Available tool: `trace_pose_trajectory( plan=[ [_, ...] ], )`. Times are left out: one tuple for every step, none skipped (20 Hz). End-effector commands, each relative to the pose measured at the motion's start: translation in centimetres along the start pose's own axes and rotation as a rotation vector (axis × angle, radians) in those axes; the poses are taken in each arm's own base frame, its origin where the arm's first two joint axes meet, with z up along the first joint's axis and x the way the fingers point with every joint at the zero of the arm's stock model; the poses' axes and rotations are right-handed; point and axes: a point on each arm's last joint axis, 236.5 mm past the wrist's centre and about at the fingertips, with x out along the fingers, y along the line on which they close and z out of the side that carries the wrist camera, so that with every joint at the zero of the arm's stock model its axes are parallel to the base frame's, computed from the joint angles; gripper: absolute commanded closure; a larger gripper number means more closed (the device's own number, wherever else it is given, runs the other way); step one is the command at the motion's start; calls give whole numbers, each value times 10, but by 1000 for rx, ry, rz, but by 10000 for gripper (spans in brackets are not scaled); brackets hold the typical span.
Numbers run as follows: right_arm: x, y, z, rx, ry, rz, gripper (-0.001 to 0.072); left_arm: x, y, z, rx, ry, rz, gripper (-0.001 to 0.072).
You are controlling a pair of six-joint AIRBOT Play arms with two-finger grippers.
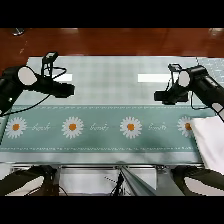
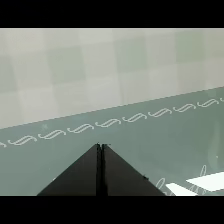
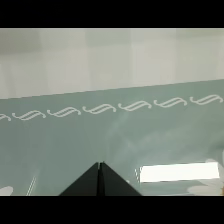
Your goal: Fold the shirts.
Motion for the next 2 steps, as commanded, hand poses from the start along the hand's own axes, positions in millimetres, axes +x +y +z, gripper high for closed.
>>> trace_pose_trajectory(
  plan=[
    [0, -1, 0, 2, 0, -2, 687, 0, 1, 0, -1, 1, 1, 684],
    [0, -1, 0, 2, 0, -2, 687, 0, 1, 0, -1, 1, 1, 684]
  ],
)
